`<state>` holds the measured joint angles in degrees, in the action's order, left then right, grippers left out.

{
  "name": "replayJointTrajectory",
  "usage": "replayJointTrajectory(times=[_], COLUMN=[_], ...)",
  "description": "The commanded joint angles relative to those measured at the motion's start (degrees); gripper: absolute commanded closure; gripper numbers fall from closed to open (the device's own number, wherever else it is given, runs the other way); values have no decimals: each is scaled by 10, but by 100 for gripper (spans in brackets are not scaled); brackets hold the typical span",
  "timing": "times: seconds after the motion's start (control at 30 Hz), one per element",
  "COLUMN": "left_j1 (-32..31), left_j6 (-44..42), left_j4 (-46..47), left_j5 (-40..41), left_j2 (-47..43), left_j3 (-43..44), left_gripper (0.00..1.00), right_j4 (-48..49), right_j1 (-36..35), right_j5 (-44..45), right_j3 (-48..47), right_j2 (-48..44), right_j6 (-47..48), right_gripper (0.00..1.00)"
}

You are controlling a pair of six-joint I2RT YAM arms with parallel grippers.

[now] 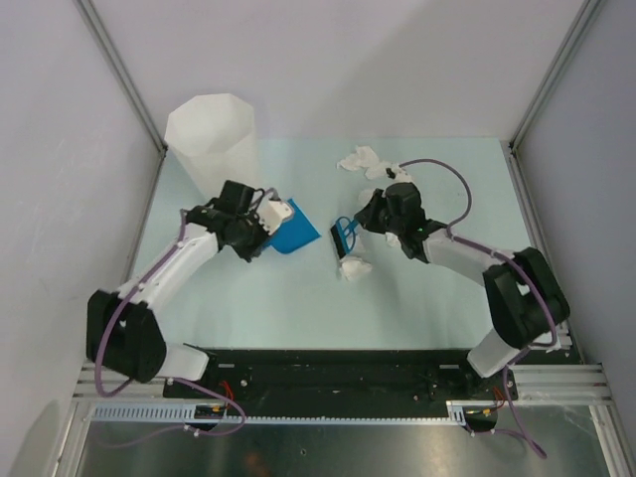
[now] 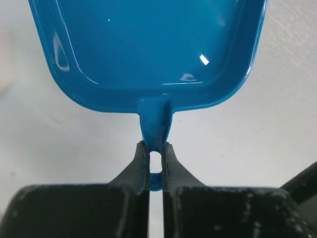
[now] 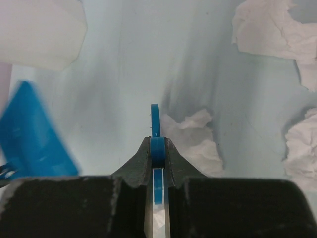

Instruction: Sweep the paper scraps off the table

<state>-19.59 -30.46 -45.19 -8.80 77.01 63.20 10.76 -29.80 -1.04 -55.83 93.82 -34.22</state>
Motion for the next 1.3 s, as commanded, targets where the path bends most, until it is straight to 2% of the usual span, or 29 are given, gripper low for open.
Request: replayJointTrajectory(times=[0.0, 0.07, 0.2, 0.27, 0.4, 0.5, 0.67, 0.77, 0.87, 0.9, 0.97, 1.0, 1.13, 1.27], left_j1=[-24, -43, -93, -107, -134, -139, -145, -147, -147, -147, -146, -146, -146, -128], left_j6=[-13, -14, -5, -6, -11, -10, -7, -11, -14, -13, -12, -10, -9, -7], left_j4=[2, 2, 2, 3, 3, 4, 3, 3, 4, 5, 4, 4, 3, 3], left_j5=[-41, -20, 13, 17, 18, 18, 16, 12, 8, 6, 2, 0, -23, -76], left_j2=[38, 53, 112, 125, 141, 154, 171, 169, 174, 177, 179, 179, 166, 135], left_j3=[-17, -31, -48, -52, -55, -52, -48, -49, -47, -44, -41, -38, -37, -35], left_gripper=[100, 100, 100, 100, 100, 100, 100, 100, 100, 100, 100, 100, 100, 100], right_j4=[-34, -43, -104, -171, -267, -311, -285, -226, -177, -173, -152, -138, -132, -177], right_j1=[-5, -6, -31, -41, -51, -54, -82, -105, -122, -127, -139, -150, -153, -147], right_j5=[-48, -21, 142, 194, 316, 346, 339, 273, 172, 94, -6, -20, 1, 124], right_j3=[2, 1, -2, -2, -2, -1, -1, -1, -14, -25, -50, -52, -72, -78], right_j2=[-90, -148, -238, -272, -283, -255, -179, -140, -97, -88, -89, -99, -152, -223], right_j6=[59, 80, 142, 161, 208, 229, 212, 196, 167, 157, 132, 124, 109, 141], right_gripper=[100, 100, 100, 100, 100, 100, 100, 100, 100, 100, 100, 100, 100, 100])
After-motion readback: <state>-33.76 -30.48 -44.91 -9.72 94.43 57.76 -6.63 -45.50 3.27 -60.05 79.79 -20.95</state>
